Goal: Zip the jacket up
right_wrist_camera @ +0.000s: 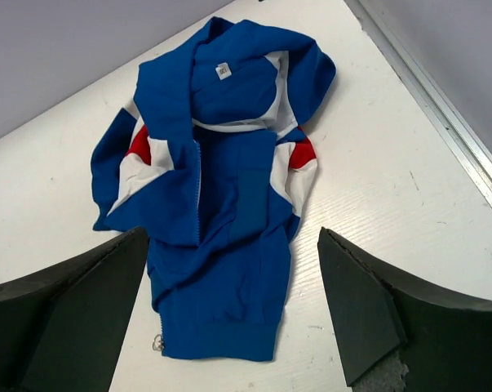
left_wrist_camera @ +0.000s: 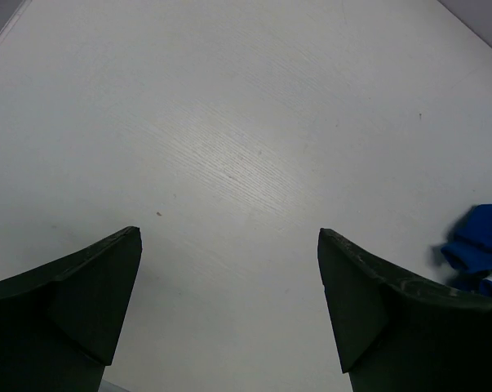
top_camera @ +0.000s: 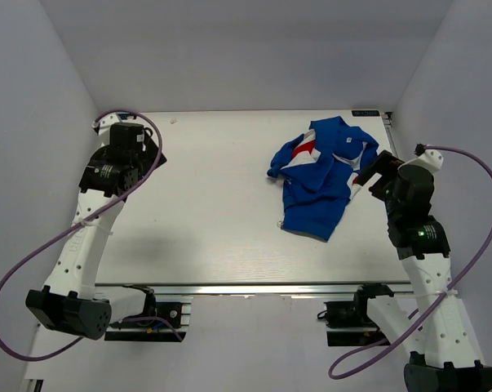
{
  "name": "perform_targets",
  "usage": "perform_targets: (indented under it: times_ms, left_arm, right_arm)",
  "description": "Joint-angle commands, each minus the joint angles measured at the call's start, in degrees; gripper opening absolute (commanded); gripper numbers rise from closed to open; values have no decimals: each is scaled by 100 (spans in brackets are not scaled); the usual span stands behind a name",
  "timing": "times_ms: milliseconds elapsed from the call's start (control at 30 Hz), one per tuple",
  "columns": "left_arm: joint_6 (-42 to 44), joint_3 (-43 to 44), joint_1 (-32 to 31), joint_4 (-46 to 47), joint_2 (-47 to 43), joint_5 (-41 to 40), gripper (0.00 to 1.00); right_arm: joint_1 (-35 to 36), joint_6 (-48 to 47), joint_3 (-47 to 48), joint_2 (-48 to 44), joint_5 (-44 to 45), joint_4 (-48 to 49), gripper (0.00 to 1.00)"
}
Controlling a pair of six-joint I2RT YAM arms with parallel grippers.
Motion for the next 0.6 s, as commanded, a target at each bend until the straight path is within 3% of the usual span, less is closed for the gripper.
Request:
perform_targets:
  times_ms: [0, 167, 267, 400, 433, 567]
  left_arm:
    - [144, -44, 4, 226, -305, 192, 98]
    - [223, -264, 4, 446, -331, 350, 98]
    - [276, -255, 4, 552, -182, 604, 98]
    - [565, -422, 4, 1436, 37, 1604, 98]
    - [627, -457, 4, 1588, 186, 2173, 98]
    - [733, -414, -23, 2019, 722, 2960, 98]
  right_arm:
    - [-11, -58, 58, -12, -160, 95, 89]
    - [-11, -506, -214, 234, -1168, 402, 89]
    - [-11, -348, 4, 813, -1119, 219, 89]
    - [-20, -234, 400, 1517, -908, 218, 89]
    - [-37, -234, 549, 1814, -855, 270, 89]
    - [-396, -277, 1006, 2781, -940, 341, 89]
